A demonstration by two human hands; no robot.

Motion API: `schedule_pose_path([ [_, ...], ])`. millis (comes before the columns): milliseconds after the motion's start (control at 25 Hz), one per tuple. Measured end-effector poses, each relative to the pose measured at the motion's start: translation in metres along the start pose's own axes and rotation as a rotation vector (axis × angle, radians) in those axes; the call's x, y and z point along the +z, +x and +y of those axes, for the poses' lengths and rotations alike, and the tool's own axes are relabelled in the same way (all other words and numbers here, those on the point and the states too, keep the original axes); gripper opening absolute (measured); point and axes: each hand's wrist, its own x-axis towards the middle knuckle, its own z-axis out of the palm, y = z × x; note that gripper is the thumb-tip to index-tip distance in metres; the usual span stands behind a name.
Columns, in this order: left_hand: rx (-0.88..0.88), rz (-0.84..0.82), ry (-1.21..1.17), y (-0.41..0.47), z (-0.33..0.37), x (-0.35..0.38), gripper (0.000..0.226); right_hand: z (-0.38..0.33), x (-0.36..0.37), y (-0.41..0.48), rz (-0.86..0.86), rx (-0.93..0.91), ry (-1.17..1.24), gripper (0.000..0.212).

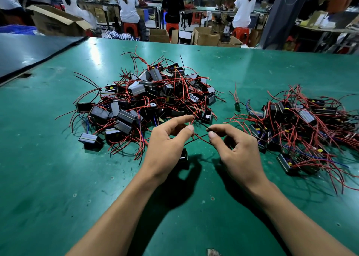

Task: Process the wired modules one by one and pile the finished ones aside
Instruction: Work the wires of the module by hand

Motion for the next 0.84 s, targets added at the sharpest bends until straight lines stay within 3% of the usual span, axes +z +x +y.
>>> schedule_pose_path([
  [160,-0.043,0.018,-0.093,0.0,0.002,0.001,0.008,-0.004,0.001,-0.002,-0.023,-0.075,-0.034,0.011],
  [400,-0.174,-0.032,-0.151,0.002,0.006,-0.005,0.012,-0.001,-0.004,0.002,-0.021,-0.192,-0.1,0.012],
  [840,-0.187,-0.061,-0.129,0.003,0.009,-0.008,0.018,0.003,-0.014,0.009,-0.022,-0.3,-0.23,0.008],
])
